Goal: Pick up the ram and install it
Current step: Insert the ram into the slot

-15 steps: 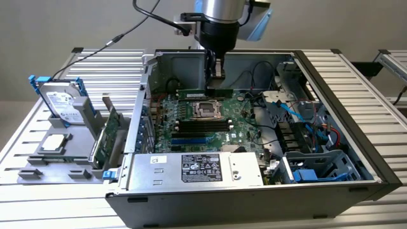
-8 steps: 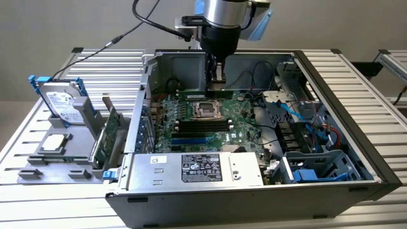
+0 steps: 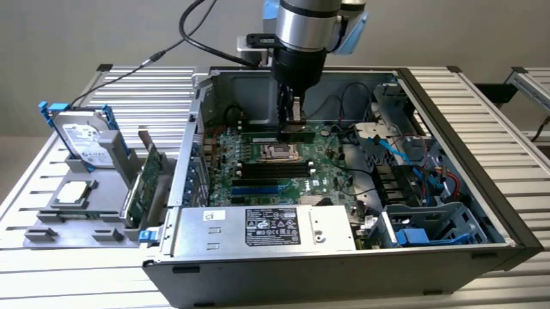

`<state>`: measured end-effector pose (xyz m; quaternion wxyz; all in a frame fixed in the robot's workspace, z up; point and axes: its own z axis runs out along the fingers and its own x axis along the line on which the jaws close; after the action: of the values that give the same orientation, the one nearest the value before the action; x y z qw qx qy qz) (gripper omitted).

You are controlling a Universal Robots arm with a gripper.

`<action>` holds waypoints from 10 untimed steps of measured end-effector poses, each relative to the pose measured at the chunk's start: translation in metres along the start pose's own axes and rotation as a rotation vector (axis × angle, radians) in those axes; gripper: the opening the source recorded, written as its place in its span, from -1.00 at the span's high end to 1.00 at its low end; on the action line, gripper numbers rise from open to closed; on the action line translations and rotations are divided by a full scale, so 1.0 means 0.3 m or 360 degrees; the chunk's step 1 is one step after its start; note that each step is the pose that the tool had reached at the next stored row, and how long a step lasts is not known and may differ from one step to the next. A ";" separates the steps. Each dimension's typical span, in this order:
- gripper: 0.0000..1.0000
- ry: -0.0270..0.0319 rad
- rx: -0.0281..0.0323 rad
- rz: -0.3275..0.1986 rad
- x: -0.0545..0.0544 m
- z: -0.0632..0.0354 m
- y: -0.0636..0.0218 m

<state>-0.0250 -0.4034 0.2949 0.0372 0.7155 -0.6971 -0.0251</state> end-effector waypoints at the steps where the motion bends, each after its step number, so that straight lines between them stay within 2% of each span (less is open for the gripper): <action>1: 0.73 0.00000 -0.00006 0.0000 0.003 0.006 -0.001; 10: 0.73 0.00001 -0.00013 0.0000 0.010 0.060 -0.006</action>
<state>-0.0248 -0.4067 0.2770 0.0376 0.7155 -0.6971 -0.0254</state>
